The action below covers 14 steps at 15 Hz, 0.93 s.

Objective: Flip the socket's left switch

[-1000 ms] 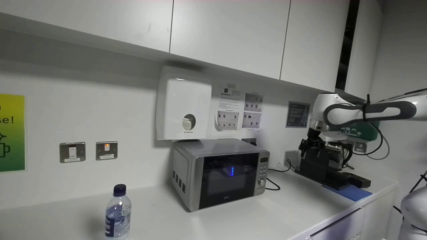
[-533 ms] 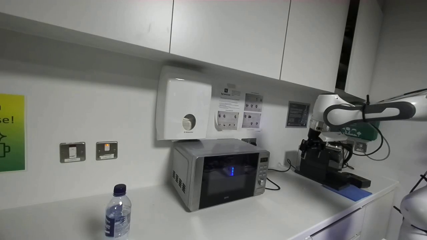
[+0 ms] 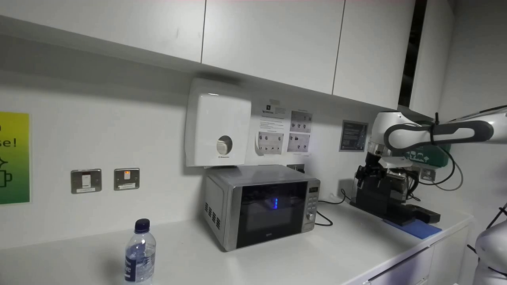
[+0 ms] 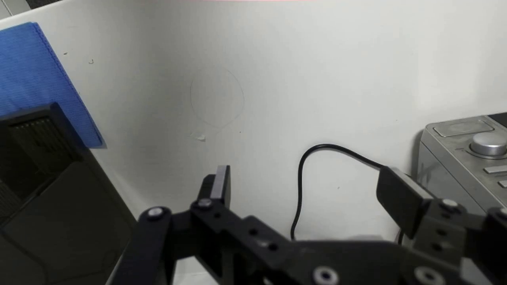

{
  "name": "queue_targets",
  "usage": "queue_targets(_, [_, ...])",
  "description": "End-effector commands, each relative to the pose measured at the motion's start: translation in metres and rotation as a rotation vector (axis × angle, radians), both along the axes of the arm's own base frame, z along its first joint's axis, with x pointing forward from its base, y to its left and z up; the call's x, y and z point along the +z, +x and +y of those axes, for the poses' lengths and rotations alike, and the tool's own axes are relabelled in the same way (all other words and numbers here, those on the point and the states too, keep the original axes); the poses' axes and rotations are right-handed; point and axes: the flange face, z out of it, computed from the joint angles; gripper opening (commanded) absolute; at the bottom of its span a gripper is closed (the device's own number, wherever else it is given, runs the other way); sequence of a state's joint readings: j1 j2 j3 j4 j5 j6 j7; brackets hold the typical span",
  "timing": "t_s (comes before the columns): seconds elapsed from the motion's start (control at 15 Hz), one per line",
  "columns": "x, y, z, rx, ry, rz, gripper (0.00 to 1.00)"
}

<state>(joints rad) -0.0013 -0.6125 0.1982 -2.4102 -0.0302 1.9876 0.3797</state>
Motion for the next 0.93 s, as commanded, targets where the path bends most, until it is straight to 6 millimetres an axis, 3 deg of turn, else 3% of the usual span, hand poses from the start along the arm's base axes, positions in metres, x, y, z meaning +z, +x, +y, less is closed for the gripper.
queue_targets(0.0, [-0.001,0.005,-0.003,-0.015,0.002,-0.034,1.0])
queue_targets(0.33, [-0.008,0.02,-0.009,-0.023,0.007,-0.102,1.0])
queue_targets(0.87, [-0.041,0.052,-0.025,-0.009,0.029,-0.203,1.0])
